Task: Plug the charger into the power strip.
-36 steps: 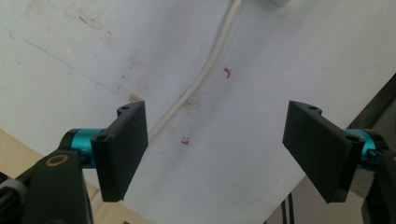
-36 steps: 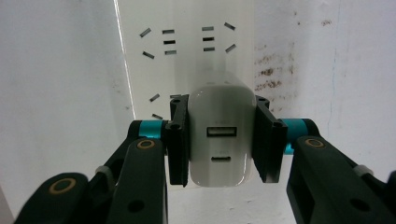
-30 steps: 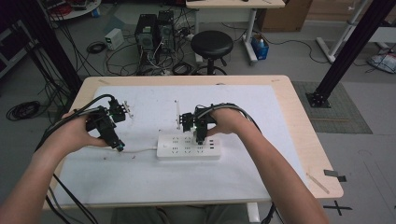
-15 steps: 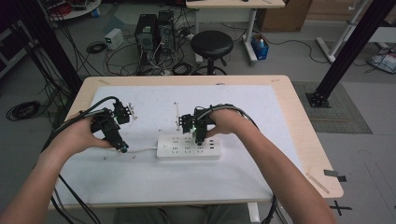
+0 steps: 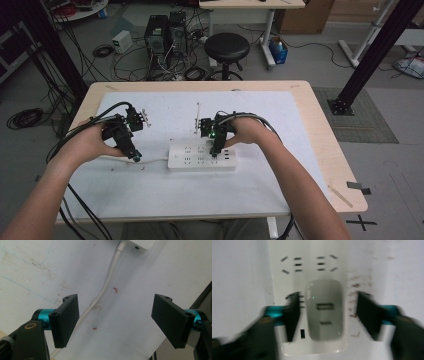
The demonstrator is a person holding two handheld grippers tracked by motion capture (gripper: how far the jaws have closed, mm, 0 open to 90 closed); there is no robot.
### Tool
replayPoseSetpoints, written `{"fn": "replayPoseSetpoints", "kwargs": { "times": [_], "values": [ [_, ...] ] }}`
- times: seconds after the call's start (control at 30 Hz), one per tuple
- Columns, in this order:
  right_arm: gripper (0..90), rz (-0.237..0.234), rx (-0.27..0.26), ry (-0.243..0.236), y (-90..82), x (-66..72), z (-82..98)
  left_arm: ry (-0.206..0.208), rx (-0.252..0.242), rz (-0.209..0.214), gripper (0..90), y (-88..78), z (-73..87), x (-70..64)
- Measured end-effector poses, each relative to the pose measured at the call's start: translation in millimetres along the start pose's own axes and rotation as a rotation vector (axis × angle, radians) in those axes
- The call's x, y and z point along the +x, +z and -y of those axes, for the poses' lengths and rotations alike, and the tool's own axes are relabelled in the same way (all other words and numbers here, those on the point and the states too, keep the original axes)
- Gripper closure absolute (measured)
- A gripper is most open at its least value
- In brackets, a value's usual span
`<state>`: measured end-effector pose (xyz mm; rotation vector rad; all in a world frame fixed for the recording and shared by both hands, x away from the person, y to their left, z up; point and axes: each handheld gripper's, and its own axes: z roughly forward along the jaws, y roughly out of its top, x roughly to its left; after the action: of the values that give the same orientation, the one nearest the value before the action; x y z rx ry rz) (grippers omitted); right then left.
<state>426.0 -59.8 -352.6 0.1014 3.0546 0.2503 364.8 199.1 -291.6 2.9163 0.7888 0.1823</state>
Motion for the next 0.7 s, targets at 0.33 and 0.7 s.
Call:
{"fn": "replayPoseSetpoints", "kwargs": {
  "times": [0.33, 0.7],
  "values": [
    [20.8, 0.142, -0.104, 0.510, -86.6, -1.6, 83.4, -0.003, -0.030, -0.028, 20.0, -10.0, -3.0, 10.8],
    [20.8, 0.130, -0.027, 0.819, -99.6, 10.3, 150.5, 0.022, -0.043, -0.047, 19.8, -14.5, -19.2, 13.6]
  ]
}}
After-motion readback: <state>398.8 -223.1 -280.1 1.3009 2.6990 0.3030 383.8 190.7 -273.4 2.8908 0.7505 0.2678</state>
